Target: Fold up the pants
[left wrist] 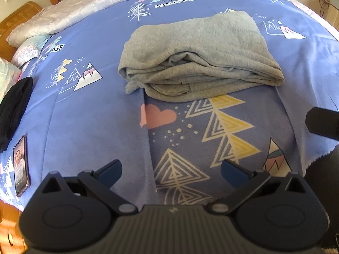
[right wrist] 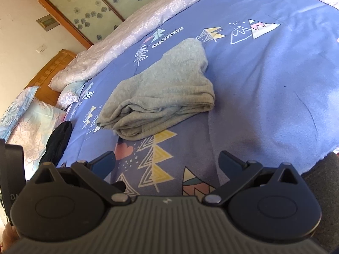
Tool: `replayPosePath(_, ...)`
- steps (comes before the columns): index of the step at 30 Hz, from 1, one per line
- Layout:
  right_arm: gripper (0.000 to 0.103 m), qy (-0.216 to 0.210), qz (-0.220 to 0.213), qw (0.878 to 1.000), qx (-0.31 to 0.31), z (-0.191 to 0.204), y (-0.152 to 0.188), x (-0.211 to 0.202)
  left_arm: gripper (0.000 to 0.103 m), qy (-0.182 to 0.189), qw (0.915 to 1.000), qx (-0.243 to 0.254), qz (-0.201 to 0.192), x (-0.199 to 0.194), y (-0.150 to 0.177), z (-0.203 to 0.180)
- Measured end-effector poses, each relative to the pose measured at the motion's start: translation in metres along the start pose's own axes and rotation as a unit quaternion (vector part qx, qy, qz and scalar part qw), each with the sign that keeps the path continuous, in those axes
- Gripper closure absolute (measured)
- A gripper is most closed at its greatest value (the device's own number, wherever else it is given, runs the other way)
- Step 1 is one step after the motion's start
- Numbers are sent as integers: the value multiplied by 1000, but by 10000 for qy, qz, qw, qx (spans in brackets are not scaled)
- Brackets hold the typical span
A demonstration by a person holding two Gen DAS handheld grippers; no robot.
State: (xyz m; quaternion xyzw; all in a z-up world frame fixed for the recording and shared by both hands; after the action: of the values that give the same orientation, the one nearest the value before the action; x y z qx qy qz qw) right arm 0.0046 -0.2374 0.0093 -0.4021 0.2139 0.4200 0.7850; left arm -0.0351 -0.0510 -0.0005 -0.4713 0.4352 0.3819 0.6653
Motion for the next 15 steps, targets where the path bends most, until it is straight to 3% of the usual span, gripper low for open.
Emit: replayPosePath(15,0,48,-103,9999,5,-1,-2,-3,0,-95,9999,-135,-24,-1,2,8)
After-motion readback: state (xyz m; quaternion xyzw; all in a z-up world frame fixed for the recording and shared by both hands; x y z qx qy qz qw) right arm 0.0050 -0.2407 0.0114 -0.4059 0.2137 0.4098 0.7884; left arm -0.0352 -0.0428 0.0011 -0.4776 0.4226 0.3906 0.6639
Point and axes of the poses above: each gripper's, at about its wrist camera, not at the fingertips, and x roughly the way its jaws point, z to its left, y to its underside, the point moved 5 cm from there along x, roughly the way its jaws point, and after that the axes turned 9 degrees about z, right-handed, at the moved point
